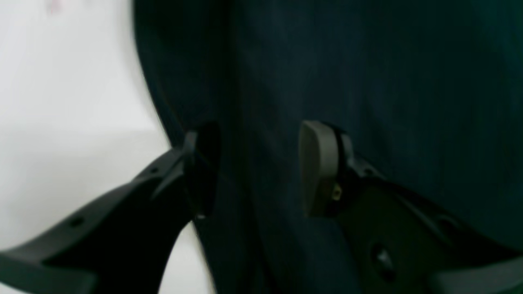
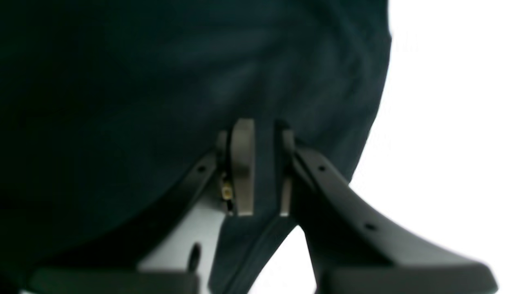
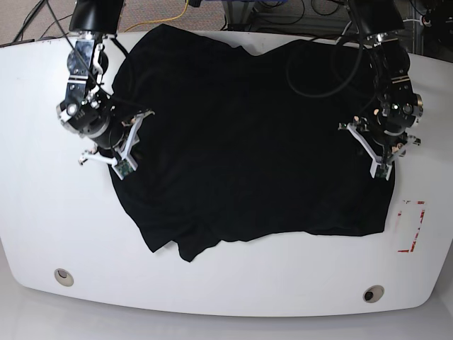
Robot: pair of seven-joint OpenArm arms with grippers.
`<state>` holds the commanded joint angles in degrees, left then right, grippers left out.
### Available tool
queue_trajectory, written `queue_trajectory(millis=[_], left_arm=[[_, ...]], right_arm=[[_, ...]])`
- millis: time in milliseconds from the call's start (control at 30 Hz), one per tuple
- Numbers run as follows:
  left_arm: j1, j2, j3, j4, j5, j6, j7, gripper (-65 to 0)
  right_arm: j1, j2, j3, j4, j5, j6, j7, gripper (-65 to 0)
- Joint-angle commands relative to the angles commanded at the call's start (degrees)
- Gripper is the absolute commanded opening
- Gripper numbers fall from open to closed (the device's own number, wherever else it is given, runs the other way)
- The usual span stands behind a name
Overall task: Layout the t-shirt on the table in an organized manner, then fold the t-shirt properly
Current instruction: 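Drag the t-shirt edges apart with both grippers to flatten it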
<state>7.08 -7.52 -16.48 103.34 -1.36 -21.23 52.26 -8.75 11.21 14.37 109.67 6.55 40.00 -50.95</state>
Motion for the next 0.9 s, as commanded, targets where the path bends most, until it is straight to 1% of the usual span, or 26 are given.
queue_trajectory(millis=[167,267,333,467,567,667,733,833,900], left_arm=[[2.02,-0.18,0.0,-0.09,0.0,0.0,0.0,-36.9],[1.93,-0.18,0.0,-1.23,0.0,0.0,0.0,-36.9],[1.67,-0.26,0.09,-2.73,0.09,-0.09,0.0,-36.9],[-1.23,-1.93,0.7,-7.12,0.09,-0.18,0.0,-36.9],[-4.04,-3.34,2.9,-11.69,0.09,-1.58,0.0,-36.9],[-6.77,-4.66,3.96,-15.03,0.09,-2.99,0.0,-36.9],[-8.53,-4.92,4.48,-17.05,0.09,-3.52,0.0,-36.9],[-10.55,-5.71,5.54,-19.52,0.09,-3.6,-0.44,-36.9],[-11.69,-5.98,6.77,-20.92,0.09,-3.6,-1.76,-36.9]], right_arm=[[-4.13,-0.62,0.09,0.09,0.18,0.0,0.0,-56.6],[-5.54,-0.7,-0.09,-2.11,0.26,0.0,0.79,-56.8],[-5.89,-0.7,-0.26,-4.31,0.26,0.0,2.37,-56.8],[-5.71,-0.7,-0.26,-10.81,0.0,0.0,7.3,-56.8],[-5.19,-0.18,-0.26,-16.53,0.0,0.0,11.16,-56.8],[-3.6,1.32,-0.26,-20.92,-0.09,0.0,13.98,-56.8],[-2.64,2.55,-0.35,-23.56,-0.09,0.0,14.95,-56.8],[-0.53,3.87,-0.35,-26.55,-0.09,0.0,15.38,-56.6],[1.05,4.84,-0.35,-28.22,0.0,0.0,15.65,-56.4]])
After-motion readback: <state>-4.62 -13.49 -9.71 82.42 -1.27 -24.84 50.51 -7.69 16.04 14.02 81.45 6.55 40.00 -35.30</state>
